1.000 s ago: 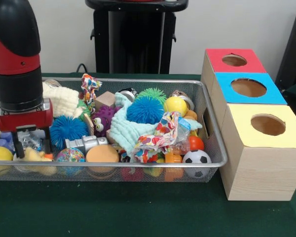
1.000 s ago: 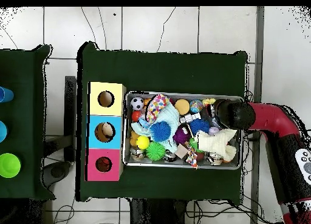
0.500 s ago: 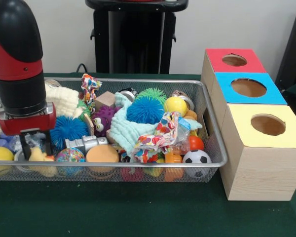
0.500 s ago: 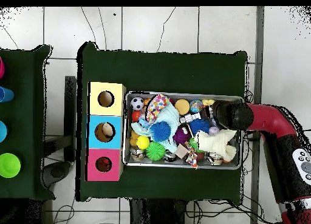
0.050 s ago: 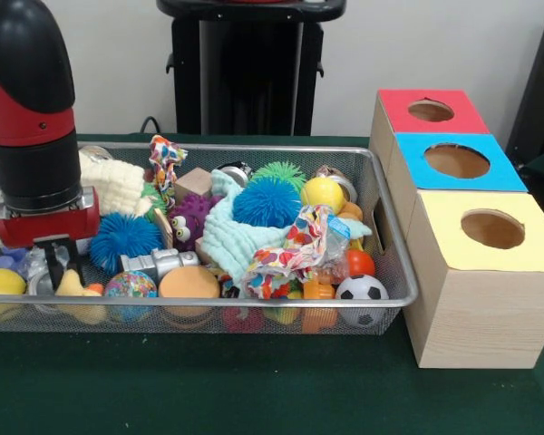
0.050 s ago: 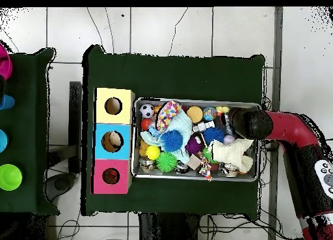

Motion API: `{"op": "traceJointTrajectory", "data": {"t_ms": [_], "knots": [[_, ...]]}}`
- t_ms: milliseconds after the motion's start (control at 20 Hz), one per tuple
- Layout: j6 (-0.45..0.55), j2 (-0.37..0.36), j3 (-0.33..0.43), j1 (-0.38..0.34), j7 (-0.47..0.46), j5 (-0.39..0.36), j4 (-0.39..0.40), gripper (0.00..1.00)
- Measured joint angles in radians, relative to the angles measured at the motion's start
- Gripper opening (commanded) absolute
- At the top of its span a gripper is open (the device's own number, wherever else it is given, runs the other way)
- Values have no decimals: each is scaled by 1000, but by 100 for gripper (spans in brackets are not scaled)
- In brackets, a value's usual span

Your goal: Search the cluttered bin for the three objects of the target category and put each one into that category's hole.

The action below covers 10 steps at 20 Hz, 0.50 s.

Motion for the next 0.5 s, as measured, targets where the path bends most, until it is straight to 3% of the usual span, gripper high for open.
{"op": "traceJointTrajectory", "data": {"t_ms": [500], "knots": [[0, 0, 2, -5, 0, 0, 1, 0]]}}
